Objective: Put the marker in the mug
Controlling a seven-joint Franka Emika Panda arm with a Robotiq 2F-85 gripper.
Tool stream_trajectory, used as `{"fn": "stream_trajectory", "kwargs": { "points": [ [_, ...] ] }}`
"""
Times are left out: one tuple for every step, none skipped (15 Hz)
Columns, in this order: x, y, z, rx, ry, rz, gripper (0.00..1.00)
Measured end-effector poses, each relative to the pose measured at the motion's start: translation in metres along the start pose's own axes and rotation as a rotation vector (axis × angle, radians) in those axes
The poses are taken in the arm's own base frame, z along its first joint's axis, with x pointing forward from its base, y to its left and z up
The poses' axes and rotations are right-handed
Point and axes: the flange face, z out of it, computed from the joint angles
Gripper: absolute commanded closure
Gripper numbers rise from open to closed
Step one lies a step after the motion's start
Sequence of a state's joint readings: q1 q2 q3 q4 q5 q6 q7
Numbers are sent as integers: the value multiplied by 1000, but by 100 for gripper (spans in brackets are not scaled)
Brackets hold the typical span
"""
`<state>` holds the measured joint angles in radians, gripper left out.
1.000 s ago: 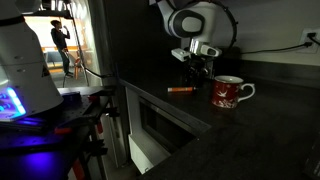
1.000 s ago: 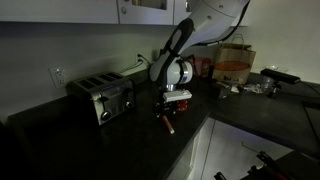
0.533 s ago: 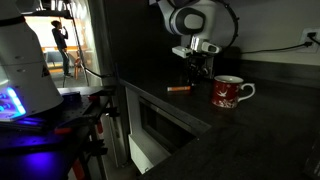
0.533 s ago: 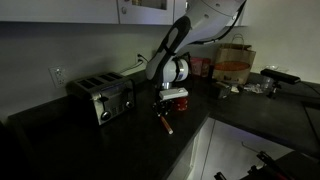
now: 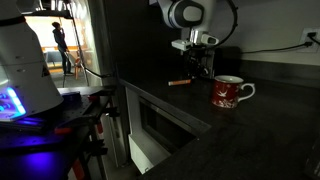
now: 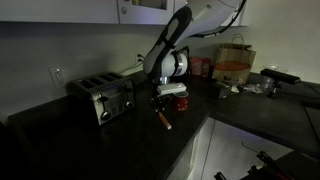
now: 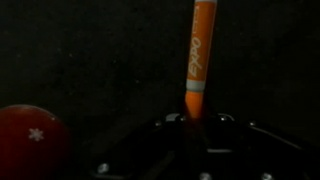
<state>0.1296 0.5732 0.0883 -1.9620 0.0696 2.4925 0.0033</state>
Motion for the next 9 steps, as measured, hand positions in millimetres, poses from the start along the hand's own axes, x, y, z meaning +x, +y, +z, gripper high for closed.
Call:
{"fn": "stream_trajectory", "kwargs": {
  "points": [
    [-1, -3, -12, 17, 18, -13, 95],
    [-3, -5, -25, 43, 45, -36, 95],
    [-5, -6, -40, 71, 84, -60, 95],
    [-8, -4, -54, 95, 131, -79, 95],
    [-12, 0, -69, 108, 181, -92, 95],
    [-17, 6, -81, 110, 225, -98, 95],
    [-22, 12, -92, 110, 261, -98, 95],
    [-28, 17, -99, 111, 289, -100, 95],
    [-33, 22, -104, 113, 305, -109, 95]
  ]
}}
